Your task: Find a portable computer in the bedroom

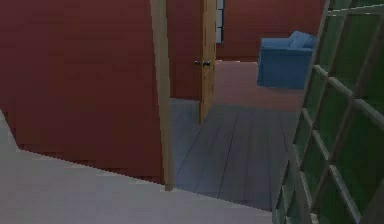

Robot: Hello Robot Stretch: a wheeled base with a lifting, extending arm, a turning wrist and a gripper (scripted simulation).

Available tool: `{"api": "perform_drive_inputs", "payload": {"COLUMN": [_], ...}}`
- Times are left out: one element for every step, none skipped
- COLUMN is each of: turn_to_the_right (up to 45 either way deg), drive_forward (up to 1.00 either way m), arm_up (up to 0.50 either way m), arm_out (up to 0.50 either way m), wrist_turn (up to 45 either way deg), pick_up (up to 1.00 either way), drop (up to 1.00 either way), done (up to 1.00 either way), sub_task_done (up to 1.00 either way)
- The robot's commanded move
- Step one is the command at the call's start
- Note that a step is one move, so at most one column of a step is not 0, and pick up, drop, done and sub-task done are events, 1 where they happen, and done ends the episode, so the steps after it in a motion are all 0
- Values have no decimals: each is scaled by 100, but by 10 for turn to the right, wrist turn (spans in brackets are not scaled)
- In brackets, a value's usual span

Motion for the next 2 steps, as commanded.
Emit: {"api": "perform_drive_inputs", "payload": {"turn_to_the_right": [120,0], "drive_forward": [0,100], "arm_up": [0,0], "arm_out": [0,0], "wrist_turn": [0,0], "pick_up": [0,0], "drop": [0,0], "done": [0,0], "sub_task_done": [0,0]}}
